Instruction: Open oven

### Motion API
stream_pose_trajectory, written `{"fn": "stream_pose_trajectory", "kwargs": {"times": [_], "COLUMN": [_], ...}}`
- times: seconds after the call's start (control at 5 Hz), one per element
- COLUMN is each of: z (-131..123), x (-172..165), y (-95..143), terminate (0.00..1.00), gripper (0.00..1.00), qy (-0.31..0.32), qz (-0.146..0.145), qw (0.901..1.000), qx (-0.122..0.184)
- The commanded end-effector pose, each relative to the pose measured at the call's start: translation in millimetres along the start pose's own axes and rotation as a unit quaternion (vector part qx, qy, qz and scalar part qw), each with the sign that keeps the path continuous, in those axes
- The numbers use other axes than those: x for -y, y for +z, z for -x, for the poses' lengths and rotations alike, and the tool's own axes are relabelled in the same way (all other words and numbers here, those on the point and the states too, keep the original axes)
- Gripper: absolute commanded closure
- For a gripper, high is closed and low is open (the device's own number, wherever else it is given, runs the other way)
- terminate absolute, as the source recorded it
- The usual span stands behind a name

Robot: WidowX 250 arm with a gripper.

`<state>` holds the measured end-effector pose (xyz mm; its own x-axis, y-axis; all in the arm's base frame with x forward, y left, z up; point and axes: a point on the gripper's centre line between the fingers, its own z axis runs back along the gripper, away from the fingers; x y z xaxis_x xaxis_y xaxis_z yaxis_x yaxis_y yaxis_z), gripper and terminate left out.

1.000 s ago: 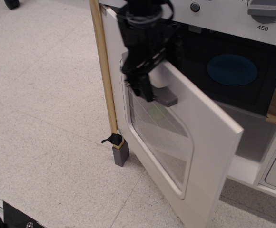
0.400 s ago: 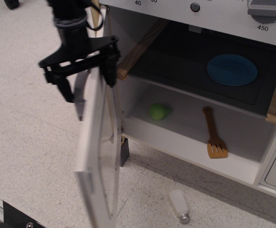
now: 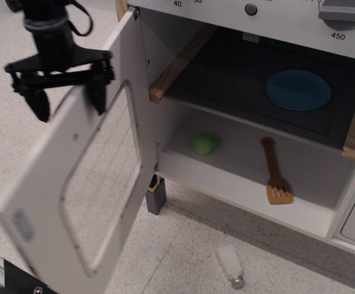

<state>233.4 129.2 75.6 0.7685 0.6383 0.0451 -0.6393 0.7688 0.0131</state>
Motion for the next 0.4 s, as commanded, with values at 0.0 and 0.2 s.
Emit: {"fn": "stream_pose_trajectory", "kwargs": {"times": [0.0,0.2], "z": [-44.5,-36.0], "x": [-14.8,-5.9], "y": [14.5,27.7], "terminate": [0.00,0.00], "gripper": [0.00,0.00], "qy": [0.007,0.053], "qz": [0.003,0.018], "qw": [0.9992,0.9981], "qx": [0.040,0.027]}}
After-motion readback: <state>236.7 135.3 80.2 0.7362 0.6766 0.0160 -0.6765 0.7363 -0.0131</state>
